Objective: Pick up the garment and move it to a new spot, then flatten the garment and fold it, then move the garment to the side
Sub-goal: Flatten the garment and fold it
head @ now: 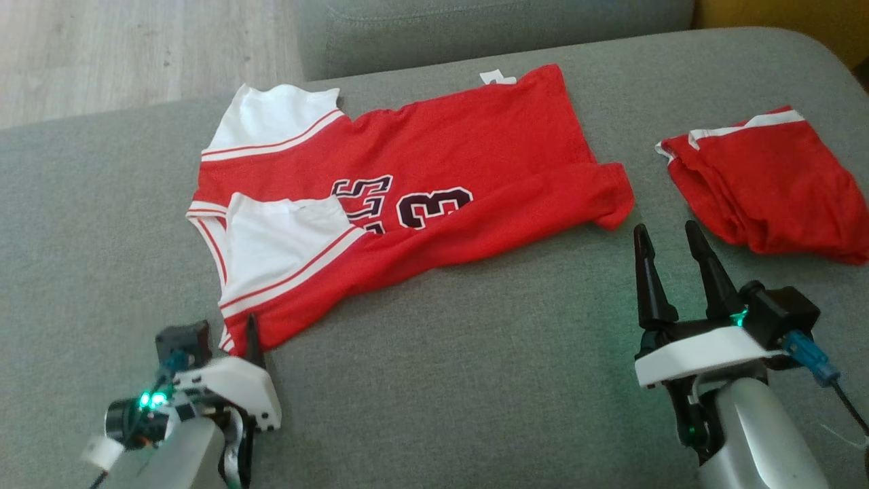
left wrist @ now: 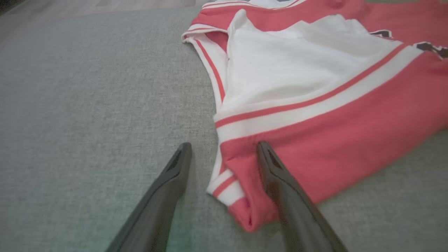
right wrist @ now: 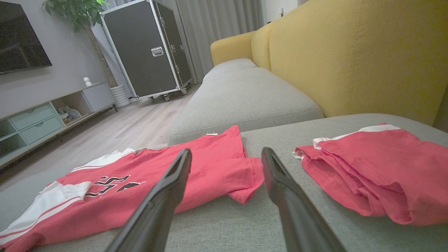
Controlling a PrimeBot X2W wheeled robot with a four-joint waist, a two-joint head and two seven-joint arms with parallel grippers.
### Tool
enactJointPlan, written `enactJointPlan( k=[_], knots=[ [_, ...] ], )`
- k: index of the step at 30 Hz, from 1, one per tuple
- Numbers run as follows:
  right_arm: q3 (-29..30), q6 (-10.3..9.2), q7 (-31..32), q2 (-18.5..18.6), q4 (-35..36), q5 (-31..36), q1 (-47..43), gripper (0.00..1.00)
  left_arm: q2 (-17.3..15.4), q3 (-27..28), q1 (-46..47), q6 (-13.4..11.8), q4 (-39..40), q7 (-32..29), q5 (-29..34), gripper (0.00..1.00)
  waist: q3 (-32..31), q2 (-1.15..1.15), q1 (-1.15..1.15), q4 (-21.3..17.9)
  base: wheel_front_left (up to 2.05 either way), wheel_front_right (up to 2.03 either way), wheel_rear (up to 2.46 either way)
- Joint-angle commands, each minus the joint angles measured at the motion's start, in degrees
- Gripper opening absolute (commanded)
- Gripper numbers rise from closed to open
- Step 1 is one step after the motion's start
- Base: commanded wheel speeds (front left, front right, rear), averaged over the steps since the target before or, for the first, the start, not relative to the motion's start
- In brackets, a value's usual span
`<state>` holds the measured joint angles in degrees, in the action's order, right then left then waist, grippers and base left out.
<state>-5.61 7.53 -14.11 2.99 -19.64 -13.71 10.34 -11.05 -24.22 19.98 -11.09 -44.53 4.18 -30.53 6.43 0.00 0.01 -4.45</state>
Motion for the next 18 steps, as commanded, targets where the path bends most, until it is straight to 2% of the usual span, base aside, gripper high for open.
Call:
enactJointPlan(
  k=[1, 3, 4, 5, 11, 15, 18],
  knots=[
    [-1.73, -0.04, -0.35, -0.11, 2.16, -0.45, 2.67, 1.00, -1.24, 1.86, 3.02, -0.13, -0.42, -1.03, -0.57, 1.00, 0.62, 0.00, -0.01, -0.41, 0.00, 0.00, 0.00],
    [-1.92, -0.04, -0.42, -0.11, 2.34, -0.66, 2.79, 1.00, -1.14, 1.55, 3.52, 0.62, -1.75, -2.29, -0.93, 1.00, 1.01, 0.00, -0.01, -0.61, 0.00, 0.00, 0.00],
    [-1.94, -0.04, -0.45, -0.11, 2.42, -0.73, 2.84, 1.00, -1.04, 1.37, 3.70, 1.17, -2.29, -2.88, -1.17, 0.48, 1.13, 0.00, -0.01, -0.68, 0.00, 0.00, 0.00],
    [-1.86, -0.04, -0.47, -0.11, 2.42, -0.78, 2.91, 1.00, -0.97, 1.13, 3.86, 1.69, -2.65, -3.25, -1.27, 0.00, 1.19, 0.00, -0.01, -0.72, 0.00, 0.00, 0.00],
    [-0.45, -0.04, 0.65, -0.11, 1.01, 0.28, 3.34, 1.00, -1.03, 2.12, 5.26, 2.45, -1.49, 2.25, -1.62, 0.00, 0.75, 0.00, -0.01, 0.07, 0.00, 0.00, 0.00],
    [1.23, -0.04, 3.78, -0.11, -1.10, 1.86, 4.59, 1.00, -1.11, 3.53, 6.54, 2.61, 1.51, 8.21, -1.57, 0.00, 0.20, 0.00, -0.01, 1.23, 0.00, 0.00, 0.00],
    [2.25, -0.04, 6.52, -0.11, -3.22, 1.98, 6.55, 1.00, -1.22, 4.23, 7.06, 3.02, 4.51, 10.03, -0.92, 0.00, 0.21, 0.00, -0.01, 2.10, 0.00, 0.00, 0.00]
  ],
)
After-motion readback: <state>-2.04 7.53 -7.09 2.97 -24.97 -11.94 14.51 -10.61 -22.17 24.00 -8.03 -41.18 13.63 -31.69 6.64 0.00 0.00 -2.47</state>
